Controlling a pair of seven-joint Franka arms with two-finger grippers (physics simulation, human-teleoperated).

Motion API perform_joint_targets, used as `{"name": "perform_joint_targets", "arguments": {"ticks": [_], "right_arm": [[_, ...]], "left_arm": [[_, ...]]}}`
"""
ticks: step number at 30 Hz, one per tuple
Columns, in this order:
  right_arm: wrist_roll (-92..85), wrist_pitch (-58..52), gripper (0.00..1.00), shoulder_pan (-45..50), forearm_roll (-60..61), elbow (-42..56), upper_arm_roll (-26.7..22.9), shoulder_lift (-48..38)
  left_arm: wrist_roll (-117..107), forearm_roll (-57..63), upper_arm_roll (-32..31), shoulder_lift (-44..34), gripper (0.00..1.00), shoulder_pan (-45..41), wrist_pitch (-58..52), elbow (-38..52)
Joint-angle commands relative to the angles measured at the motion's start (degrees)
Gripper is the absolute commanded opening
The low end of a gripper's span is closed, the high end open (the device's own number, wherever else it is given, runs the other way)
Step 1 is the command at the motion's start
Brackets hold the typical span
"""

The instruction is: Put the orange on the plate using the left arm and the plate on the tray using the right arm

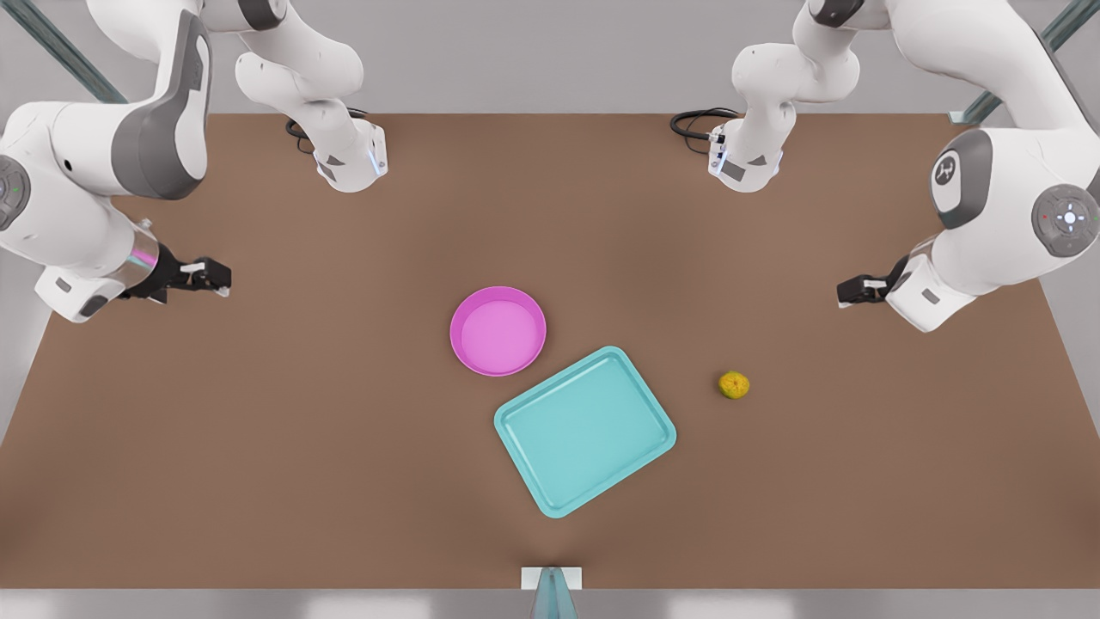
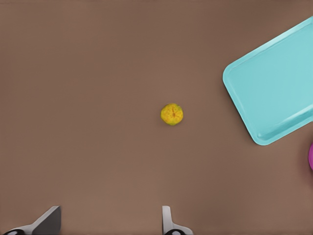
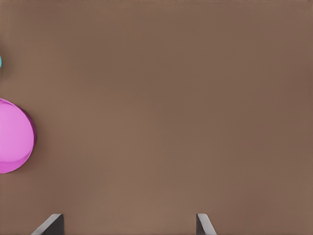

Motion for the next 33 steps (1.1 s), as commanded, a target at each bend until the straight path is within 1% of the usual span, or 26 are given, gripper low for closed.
{"name": "perform_joint_targets", "arguments": {"ticks": [1, 2, 3, 4, 5, 6, 7, 8, 9, 10, 11, 12, 13, 14, 19, 33], "right_arm": [[-1.6, 1.8, 1.00, 0.0, 0.0, 0.0, 0.0, 0.0], [-1.6, 1.8, 1.00, -0.1, -0.1, 0.0, 0.0, 0.0], [-1.6, 1.8, 1.00, -0.1, -0.1, 0.0, 0.0, 0.0], [-1.6, 1.8, 1.00, 0.0, -0.4, 0.0, 0.0, 0.0], [-1.6, 1.8, 1.00, 0.0, -0.4, 0.0, 0.0, 0.0], [-1.6, 1.8, 1.00, 0.0, -0.5, 0.0, 0.0, 0.0], [-1.6, 1.8, 1.00, -0.1, -0.5, -0.1, 0.0, 0.1], [-1.6, 1.8, 1.00, -0.1, -0.5, -0.1, 0.0, 0.1], [-1.6, 1.8, 1.00, -0.1, -0.5, -0.1, 0.0, 0.3], [-1.6, 1.8, 1.00, -0.1, -0.5, -0.1, 0.0, 0.3], [-1.6, 1.8, 1.00, -0.1, -0.5, -0.2, 0.0, 0.3], [-1.6, 1.8, 1.00, -0.1, -0.5, -0.1, 0.0, 1.0], [-1.6, 1.8, 1.00, -0.1, -0.5, -0.1, 0.0, 1.1], [-1.6, 1.8, 1.00, -0.1, -0.5, -0.1, 0.0, 1.1], [-1.6, 1.8, 1.00, -0.2, -0.5, -0.1, 0.0, 1.1], [-1.6, 1.8, 1.00, -0.2, -0.5, -0.1, 0.0, 1.7]], "left_arm": [[2.3, -0.2, 0.0, 0.1, 1.00, 0.1, 0.4, 0.0], [2.1, -0.5, 0.0, 0.9, 1.00, 0.0, 0.7, -0.1], [1.9, -0.7, -0.3, 3.0, 1.00, -1.2, 3.7, -0.2], [1.7, -0.8, -0.4, 7.5, 1.00, -1.4, 4.5, -0.8], [1.9, -1.7, -2.2, 12.5, 1.00, -1.1, 4.8, 0.5], [1.6, -1.8, -2.5, 17.9, 1.00, -1.3, 4.8, 4.0], [1.2, -2.3, -4.4, 21.1, 1.00, -1.2, 7.6, 4.2], [-1.8, -1.1, -5.5, 24.1, 1.00, -4.1, 15.9, 3.5], [-2.9, -1.2, -5.5, 23.8, 1.00, -4.8, 23.8, -1.7], [-2.1, -1.3, -5.5, 24.2, 1.00, -4.7, 25.1, -2.6], [-1.9, -1.5, -5.4, 24.2, 1.00, -4.6, 33.5, -7.6], [-1.9, -1.4, -5.5, 24.3, 1.00, -4.7, 38.0, -11.0], [-1.9, -1.4, -5.4, 24.6, 1.00, -4.7, 38.2, -11.7], [-2.0, -1.3, -5.3, 24.7, 1.00, -5.1, 41.7, -13.1], [-1.7, -1.1, -3.7, 26.7, 1.00, -4.9, 41.7, -14.3], [-1.8, -1.1, -3.7, 30.8, 1.00, -5.2, 42.5, -14.3]]}}
